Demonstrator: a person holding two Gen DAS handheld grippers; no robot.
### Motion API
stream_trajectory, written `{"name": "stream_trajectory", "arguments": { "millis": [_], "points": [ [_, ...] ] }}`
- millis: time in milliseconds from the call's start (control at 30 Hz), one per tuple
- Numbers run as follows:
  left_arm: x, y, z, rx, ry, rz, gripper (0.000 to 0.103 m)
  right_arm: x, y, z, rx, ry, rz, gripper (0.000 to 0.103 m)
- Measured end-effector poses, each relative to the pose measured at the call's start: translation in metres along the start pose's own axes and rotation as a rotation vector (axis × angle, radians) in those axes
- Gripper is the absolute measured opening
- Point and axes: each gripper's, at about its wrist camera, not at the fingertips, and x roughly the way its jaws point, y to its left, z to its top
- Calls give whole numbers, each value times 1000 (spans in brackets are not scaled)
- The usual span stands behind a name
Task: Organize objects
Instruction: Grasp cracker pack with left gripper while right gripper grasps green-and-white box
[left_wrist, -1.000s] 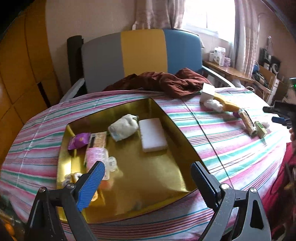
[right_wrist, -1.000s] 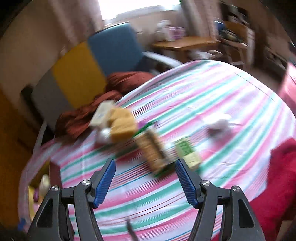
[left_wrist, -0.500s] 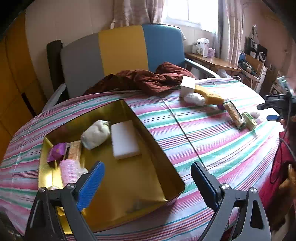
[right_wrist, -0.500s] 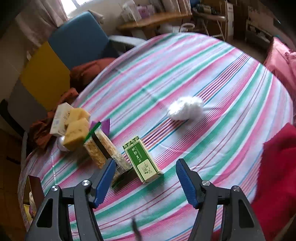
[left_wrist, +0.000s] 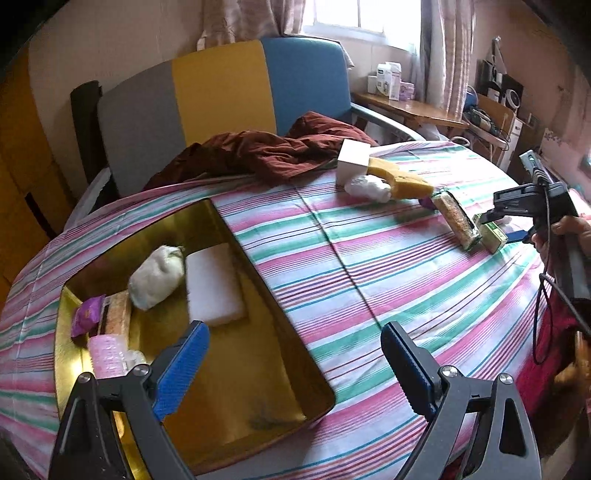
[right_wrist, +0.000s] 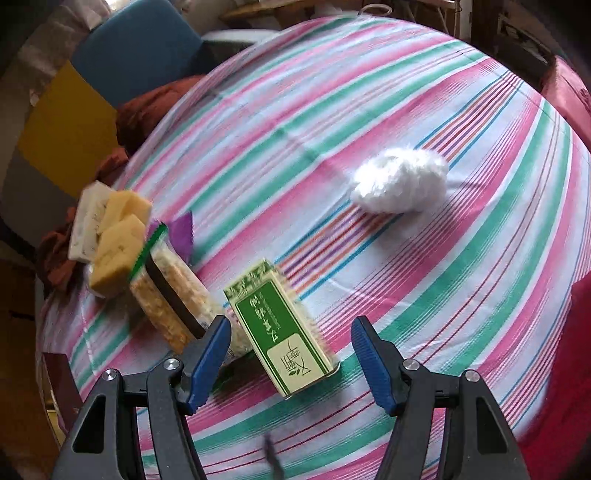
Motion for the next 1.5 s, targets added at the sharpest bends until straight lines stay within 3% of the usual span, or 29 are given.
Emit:
{"name": "stream_trajectory", "arguments": {
  "millis": [33, 67, 167, 367, 600, 733, 1000, 1267, 1500],
  "points": [
    [2, -4, 2, 7, 0, -6, 95, 2, 2, 0, -10, 0, -16, 66],
    [3, -7, 5, 13, -2, -11, 95, 0, 2, -1, -16, -15, -28, 55],
    [7, -19, 15, 34, -8, -30, 95, -4, -4, -2, 7, -44, -31, 39],
    [23, -48, 35, 66, 3, -84, 95, -17, -10, -2, 20, -101, -5, 34],
    [57, -78, 57, 60, 61, -147, 94, -19, -15, -4, 23, -100, 1, 34],
    [75, -93, 70, 58, 85, -170, 92, -16, -21, -4, 56, -78, -57, 36],
    [110, -133, 98, 68, 131, -244, 82, -28, -38, -6, 141, -101, 40, 48],
    [139, -173, 121, 59, 161, -291, 82, -45, -62, -7, 234, -151, 113, 51],
    [170, -203, 137, 19, 211, -297, 84, -41, -52, 6, 243, -149, 144, 53]
  ]
}}
